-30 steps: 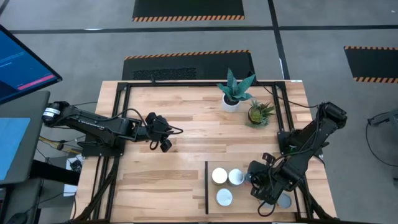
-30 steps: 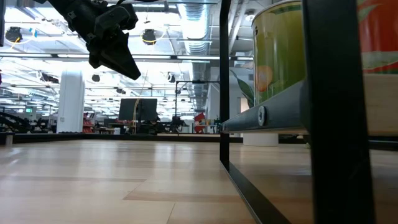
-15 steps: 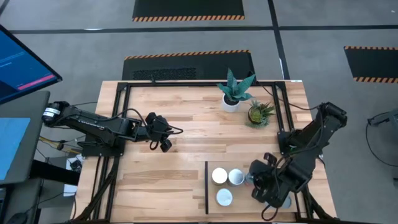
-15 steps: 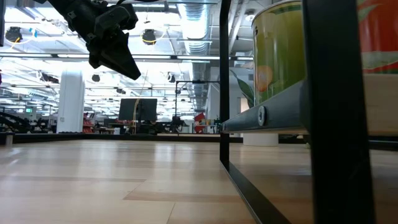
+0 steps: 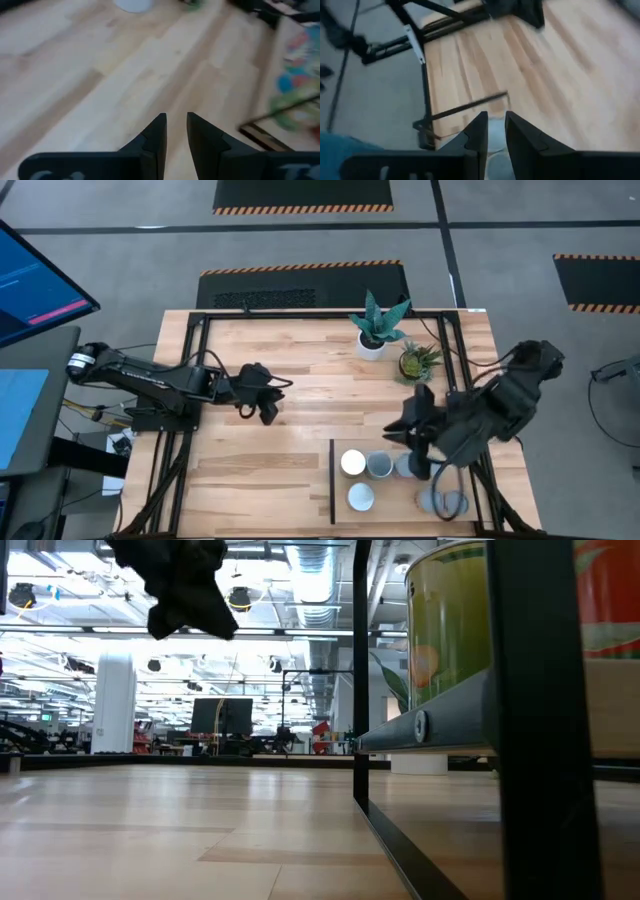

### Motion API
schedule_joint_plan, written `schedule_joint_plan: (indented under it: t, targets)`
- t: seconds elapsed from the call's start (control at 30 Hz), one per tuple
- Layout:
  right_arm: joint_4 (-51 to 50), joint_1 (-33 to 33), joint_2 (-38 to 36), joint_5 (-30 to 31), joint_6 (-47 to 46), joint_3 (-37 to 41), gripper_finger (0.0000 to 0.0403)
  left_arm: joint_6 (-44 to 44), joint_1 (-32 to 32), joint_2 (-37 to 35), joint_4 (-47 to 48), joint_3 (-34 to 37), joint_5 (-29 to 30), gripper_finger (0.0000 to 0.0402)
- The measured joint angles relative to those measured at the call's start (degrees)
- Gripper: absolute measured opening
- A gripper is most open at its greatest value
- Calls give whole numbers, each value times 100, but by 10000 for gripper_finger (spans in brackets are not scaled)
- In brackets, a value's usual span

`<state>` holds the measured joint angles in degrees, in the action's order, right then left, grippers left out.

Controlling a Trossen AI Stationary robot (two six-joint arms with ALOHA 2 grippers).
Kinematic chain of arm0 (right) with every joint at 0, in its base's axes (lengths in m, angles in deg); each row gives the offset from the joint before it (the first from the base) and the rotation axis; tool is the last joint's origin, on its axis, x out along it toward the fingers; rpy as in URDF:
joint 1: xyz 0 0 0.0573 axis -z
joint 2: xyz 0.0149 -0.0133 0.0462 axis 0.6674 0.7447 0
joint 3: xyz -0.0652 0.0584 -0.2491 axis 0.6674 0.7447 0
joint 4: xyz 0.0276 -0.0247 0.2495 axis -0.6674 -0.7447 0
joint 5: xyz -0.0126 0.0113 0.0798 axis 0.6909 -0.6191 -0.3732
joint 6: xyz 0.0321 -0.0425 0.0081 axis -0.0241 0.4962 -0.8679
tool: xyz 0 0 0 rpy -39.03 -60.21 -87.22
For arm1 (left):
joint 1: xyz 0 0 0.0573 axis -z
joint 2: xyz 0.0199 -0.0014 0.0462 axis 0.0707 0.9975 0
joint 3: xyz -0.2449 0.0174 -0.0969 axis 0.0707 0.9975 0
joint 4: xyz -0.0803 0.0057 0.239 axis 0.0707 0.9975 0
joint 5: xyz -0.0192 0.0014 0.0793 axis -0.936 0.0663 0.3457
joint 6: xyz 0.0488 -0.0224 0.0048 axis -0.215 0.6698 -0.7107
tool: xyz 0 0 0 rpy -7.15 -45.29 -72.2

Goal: Pick and place cans onto a shelf
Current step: Adjust the cans on the shelf

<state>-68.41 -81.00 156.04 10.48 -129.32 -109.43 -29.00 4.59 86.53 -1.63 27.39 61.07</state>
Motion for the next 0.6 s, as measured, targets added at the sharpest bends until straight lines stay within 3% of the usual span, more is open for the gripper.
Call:
schedule_joint_plan:
  t: [0.17,0.3,0.4,0.6]
  targets:
    - [-60,195,2,-114,1489,-696,92,-216,2,-28,43,-167,-738,61]
    - [147,262,3,-133,1443,-879,92,6,1,-8,64,-167,-1191,61]
    - [52,368,3,-252,2001,-862,92,-589,-112,-92,74,-167,-1850,61]
    - [-146,401,-129,-256,2272,-427,92,-1030,-193,-671,147,-167,-1860,61]
